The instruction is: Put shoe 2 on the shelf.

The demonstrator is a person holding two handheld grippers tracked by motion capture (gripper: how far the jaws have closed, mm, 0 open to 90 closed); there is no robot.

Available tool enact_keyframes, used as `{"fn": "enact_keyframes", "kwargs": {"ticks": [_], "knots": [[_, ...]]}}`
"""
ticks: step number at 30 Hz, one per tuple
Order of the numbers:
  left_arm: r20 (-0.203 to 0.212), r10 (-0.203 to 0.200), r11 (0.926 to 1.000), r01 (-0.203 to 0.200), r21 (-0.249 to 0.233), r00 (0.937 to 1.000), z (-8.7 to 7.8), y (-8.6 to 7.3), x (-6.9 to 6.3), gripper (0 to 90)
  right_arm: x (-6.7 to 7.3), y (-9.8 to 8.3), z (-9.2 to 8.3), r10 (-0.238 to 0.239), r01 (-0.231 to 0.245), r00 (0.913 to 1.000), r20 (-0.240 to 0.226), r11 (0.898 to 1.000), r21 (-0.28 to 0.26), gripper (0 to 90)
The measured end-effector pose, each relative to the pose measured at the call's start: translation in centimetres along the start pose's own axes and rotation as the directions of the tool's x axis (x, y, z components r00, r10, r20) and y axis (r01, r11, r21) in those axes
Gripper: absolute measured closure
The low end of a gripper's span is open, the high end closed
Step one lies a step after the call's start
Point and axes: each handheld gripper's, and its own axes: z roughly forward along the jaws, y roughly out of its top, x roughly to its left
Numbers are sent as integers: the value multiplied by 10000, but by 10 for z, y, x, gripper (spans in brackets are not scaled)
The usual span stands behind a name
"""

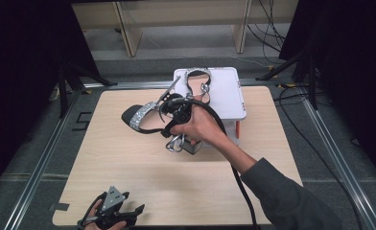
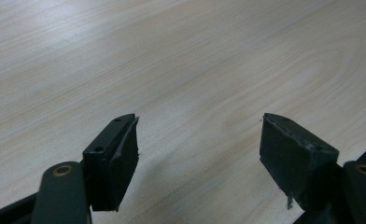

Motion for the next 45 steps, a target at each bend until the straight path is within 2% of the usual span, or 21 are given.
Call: {"fn": "enact_keyframes", "kwargs": {"ticks": [10, 13, 14, 15, 19, 20, 21, 22, 23, 24, 25, 29, 31, 34, 35, 37, 40, 41, 42, 43, 45], "knots": [[-78, 184, 9998, -184, -48, 9998, -1, 0, 2, 280, -36, 11, -40, 725, -666, 9931, 918, 9956, -655, 427], [-111, 214, 9998, -214, 63, 9997, -1, 0, 2, 281, -58, 9, -59, 1389, -1284, 9809, 1363, 9882, -836, 428], [30, -51, 9998, 51, -179, 10000, 0, 0, 0, 281, -64, 8, -63, 1667, -1548, 9739, 1543, 9842, -866, 428], [-92, 117, 9999, -117, -14, 9999, 0, 0, 1, 281, -72, 6, -67, 1729, -1591, 9722, 1582, 9826, -959, 428], [-34, 84, 10000, -84, -54, 10000, -2, 0, 1, 281, -102, -1, -80, 2689, -2486, 9413, 2040, 9612, -1195, 427], [-34, 84, 10000, -84, -54, 10000, -2, 0, 1, 281, -102, -1, -80, 2689, -2486, 9413, 2040, 9612, -1195, 427], [-21, -48, 9999, 47, -162, 10000, -1, 0, 0, 281, -119, -6, -83, 3241, -3039, 9165, 2344, 9453, -1189, 427], [0, -31, 9999, 31, -157, 10000, -1, 0, 0, 282, -126, -8, -83, 3270, -3056, 9127, 2452, 9443, -1219, 427], [18, 112, 9999, -112, -24, 9999, -1, 0, 1, 282, -133, -10, -83, 3602, -3384, 8983, 2518, 9324, -1267, 427], [18, 112, 9999, -112, -24, 9999, -1, 0, 1, 282, -133, -10, -83, 3602, -3384, 8983, 2518, 9324, -1267, 427], [-71, 95, 10000, -95, 2, 9999, 0, 0, 0, 282, -148, -15, -79, 4124, -3918, 8690, 2734, 9110, -1288, 427], [-27, 119, 9999, -119, 60, 9999, -1, 0, 0, 281, -167, -22, -70, 4852, -4712, 8164, 3131, 8732, -1246, 427], [-79, 107, 9999, -107, -5, 9999, -1, 1, 0, 281, -175, -24, -65, 4873, -4755, 8041, 3406, 8710, -1236, 427], [42, 69, 10000, -68, -61, 10000, -1, -1, -1, 280, -183, -25, -59, 5237, -5250, 7676, 3695, 8445, -1063, 427], [23, 97, 9999, -97, -33, 9999, -1, -1, 0, 278, -187, -27, -57, 5150, -5164, 7699, 3768, 8497, -1062, 427], [-132, 199, 9998, -199, 25, 9997, -1, 0, 1, 274, -193, -29, -54, 5495, -5496, 7507, 3668, 8275, -1148, 427], [42, 83, 9999, -83, -72, 10000, -2, 0, -1, 269, -198, -31, -47, 5644, -5764, 7264, 3923, 8111, -995, 427], [60, -6, 9998, 7, -177, 10000, -1, 0, -1, 265, -200, -32, -45, 5555, -5689, 7297, 3987, 8167, -966, 427], [65, -30, 9998, 31, -217, 10000, -1, 0, -2, 262, -201, -32, -43, 5637, -5811, 7169, 4102, 8082, -951, 427], [-32, 195, 9998, -196, -62, 9998, -1, 0, 0, 261, -204, -32, -40, 5454, -5665, 7207, 4279, 8192, -898, 427], [89, 89, 9999, -89, -76, 9999, -2, 0, -2, 261, -206, -32, -38, 5481, -5741, 7138, 4360, 8145, -839, 427]]}}
